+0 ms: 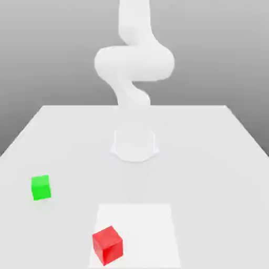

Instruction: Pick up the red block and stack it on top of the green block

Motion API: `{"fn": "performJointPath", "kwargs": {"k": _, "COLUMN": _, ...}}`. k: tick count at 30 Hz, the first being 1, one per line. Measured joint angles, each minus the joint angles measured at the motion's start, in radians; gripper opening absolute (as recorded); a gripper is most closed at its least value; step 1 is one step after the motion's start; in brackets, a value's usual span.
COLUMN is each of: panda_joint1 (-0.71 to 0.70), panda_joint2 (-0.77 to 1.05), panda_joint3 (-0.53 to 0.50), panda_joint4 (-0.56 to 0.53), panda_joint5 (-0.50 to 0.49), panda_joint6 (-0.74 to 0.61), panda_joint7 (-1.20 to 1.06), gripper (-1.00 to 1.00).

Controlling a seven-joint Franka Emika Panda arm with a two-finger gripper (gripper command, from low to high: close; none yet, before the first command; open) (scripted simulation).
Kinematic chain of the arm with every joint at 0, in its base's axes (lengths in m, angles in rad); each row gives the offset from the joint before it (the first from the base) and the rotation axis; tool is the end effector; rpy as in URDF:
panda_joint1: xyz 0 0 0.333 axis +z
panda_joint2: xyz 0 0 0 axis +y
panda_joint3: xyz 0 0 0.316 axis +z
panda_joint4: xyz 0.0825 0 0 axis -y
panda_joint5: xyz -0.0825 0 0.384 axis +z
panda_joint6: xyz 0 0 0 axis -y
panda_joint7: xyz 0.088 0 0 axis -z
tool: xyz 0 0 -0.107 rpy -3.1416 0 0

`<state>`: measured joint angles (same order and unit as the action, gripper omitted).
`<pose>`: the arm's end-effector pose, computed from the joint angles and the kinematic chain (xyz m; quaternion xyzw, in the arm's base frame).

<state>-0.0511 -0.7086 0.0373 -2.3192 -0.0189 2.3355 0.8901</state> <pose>0.3810 -0.0008 0.6718 -0.8427 0.4049 -0.3299 0.1307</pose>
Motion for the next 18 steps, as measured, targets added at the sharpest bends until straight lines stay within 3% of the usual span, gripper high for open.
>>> {"fn": "performJointPath", "kwargs": {"k": 10, "panda_joint1": -0.167, "panda_joint2": 0.372, "panda_joint3": 0.112, "panda_joint4": -0.077, "panda_joint5": -0.094, "panda_joint6": 0.142, "panda_joint7": 0.376, "gripper": 0.00}}
{"fn": "performJointPath", "kwargs": {"k": 18, "panda_joint1": -0.227, "panda_joint2": 0.660, "panda_joint3": 0.120, "panda_joint4": -0.138, "panda_joint5": -0.137, "panda_joint6": 0.255, "panda_joint7": 0.650, "gripper": 0.00}}
